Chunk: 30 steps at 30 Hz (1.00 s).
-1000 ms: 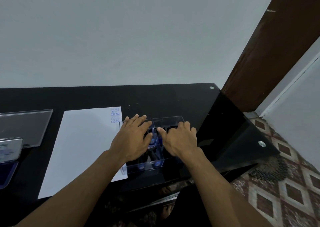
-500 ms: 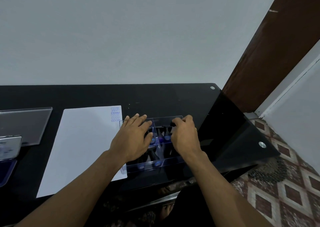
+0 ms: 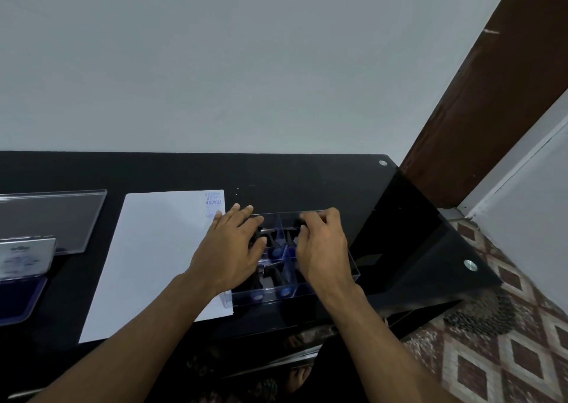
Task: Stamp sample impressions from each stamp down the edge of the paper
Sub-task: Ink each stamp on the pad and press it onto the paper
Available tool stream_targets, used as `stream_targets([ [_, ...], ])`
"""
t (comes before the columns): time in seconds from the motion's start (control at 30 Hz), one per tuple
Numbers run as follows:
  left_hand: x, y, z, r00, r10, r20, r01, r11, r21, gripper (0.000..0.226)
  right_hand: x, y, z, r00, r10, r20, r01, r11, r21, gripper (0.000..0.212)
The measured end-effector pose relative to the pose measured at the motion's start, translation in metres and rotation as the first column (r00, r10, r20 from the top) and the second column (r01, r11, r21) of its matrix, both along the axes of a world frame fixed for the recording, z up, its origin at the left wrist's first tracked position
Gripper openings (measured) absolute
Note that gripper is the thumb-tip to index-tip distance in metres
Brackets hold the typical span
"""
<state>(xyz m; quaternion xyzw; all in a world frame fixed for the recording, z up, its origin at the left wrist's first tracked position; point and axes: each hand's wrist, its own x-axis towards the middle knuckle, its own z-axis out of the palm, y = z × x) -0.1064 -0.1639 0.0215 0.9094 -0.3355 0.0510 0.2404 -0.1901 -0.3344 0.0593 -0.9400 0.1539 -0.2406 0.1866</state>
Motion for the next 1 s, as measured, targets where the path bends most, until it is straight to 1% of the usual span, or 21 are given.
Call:
stream_targets([
  [0.1, -0.002, 0.032, 0.001, 0.998, 0.062, -0.026, -0.062, 0.998, 0.004, 0.054, 0.003, 0.028, 0.008, 0.998, 0.06, 0.02, -0.061, 0.998, 0.004, 0.017],
  [0.2, -0.005, 0.069, 0.003, 0.989, 0.143, -0.026, -0.142, 0.989, 0.048, 0.063, 0.01, 0.061, 0.017, 0.993, 0.118, -0.004, -0.118, 0.992, 0.036, 0.023],
  [0.3, -0.011, 0.118, 0.003, 0.974, 0.223, -0.031, -0.221, 0.974, 0.054, 0.068, 0.019, 0.103, 0.021, 0.984, 0.174, -0.032, -0.172, 0.983, 0.06, 0.029],
  [0.43, -0.021, 0.183, 0.003, 0.948, 0.319, 0.004, -0.318, 0.944, 0.089, 0.064, 0.031, 0.164, 0.016, 0.958, 0.288, -0.002, -0.288, 0.957, 0.045, 0.023],
  [0.57, -0.029, 0.24, 0.004, 0.919, 0.395, 0.013, -0.394, 0.914, 0.098, 0.058, 0.042, 0.222, 0.009, 0.913, 0.408, -0.019, -0.405, 0.91, 0.082, 0.024],
  [0.8, -0.043, 0.32, -0.006, 0.848, 0.529, 0.005, -0.526, 0.842, 0.123, 0.073, 0.048, 0.3, 0.008, 0.814, 0.581, -0.017, -0.572, 0.807, 0.146, 0.02],
  [0.9, -0.044, 0.345, -0.015, 0.817, 0.577, -0.007, -0.571, 0.811, 0.127, 0.075, 0.052, 0.323, 0.008, 0.768, 0.638, -0.052, -0.625, 0.765, 0.157, 0.026],
  [1.0, -0.044, 0.363, -0.023, 0.792, 0.61, -0.023, -0.602, 0.787, 0.135, 0.073, 0.055, 0.34, 0.011, 0.741, 0.663, -0.105, -0.643, 0.746, 0.172, 0.038],
])
